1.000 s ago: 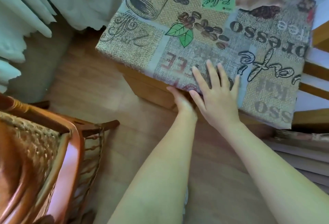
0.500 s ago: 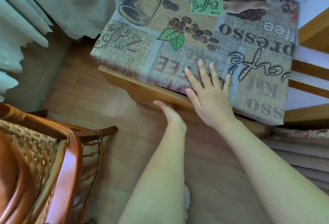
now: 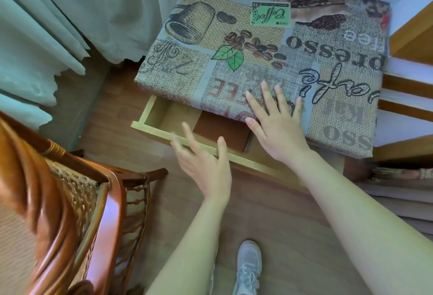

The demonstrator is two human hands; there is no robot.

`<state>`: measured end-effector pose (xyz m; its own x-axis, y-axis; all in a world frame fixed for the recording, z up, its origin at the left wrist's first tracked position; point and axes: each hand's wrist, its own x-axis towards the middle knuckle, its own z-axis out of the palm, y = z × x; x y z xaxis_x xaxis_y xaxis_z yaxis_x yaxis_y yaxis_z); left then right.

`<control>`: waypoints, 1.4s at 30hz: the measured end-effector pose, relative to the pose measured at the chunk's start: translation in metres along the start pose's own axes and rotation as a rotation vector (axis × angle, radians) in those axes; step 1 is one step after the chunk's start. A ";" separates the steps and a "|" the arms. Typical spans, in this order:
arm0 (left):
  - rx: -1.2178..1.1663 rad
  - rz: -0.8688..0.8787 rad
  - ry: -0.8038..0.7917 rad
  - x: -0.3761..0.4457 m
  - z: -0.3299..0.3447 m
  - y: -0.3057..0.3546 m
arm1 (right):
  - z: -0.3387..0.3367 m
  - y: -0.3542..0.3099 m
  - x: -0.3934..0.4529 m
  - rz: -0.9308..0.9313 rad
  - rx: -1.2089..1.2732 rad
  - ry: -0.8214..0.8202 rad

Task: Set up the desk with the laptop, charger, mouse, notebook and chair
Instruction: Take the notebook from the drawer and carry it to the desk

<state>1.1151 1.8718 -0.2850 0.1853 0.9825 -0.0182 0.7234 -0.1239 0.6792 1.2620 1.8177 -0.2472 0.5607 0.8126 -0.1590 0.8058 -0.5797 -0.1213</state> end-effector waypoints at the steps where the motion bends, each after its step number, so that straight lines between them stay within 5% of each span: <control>1: 0.198 0.248 0.014 0.002 -0.002 -0.011 | 0.000 0.000 0.000 -0.002 -0.001 -0.001; 3: 0.366 0.646 -0.023 0.013 -0.006 -0.023 | 0.000 0.000 -0.001 -0.003 -0.007 0.003; 5: 0.404 0.840 -0.067 0.020 -0.006 -0.027 | 0.000 0.000 -0.001 -0.002 -0.017 0.010; 12: 0.506 0.993 -0.096 0.026 -0.008 -0.031 | 0.003 0.000 -0.006 -0.003 -0.038 0.017; 24: 0.542 0.970 -0.267 0.005 -0.017 -0.065 | 0.010 0.001 -0.014 -0.002 -0.059 0.046; 35: 0.646 0.550 -0.572 0.054 0.008 -0.033 | 0.038 -0.032 -0.072 0.025 0.160 0.339; 38: 0.682 0.477 -0.633 0.066 0.014 -0.033 | 0.064 -0.047 -0.094 0.016 0.264 0.250; 42: 0.607 0.309 -0.725 0.080 0.020 -0.037 | 0.080 -0.052 -0.072 0.375 0.512 0.024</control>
<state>1.1162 1.9518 -0.3266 0.6383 0.5978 -0.4851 0.7550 -0.6090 0.2430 1.1643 1.7846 -0.3079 0.7958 0.5468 -0.2602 0.3639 -0.7753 -0.5162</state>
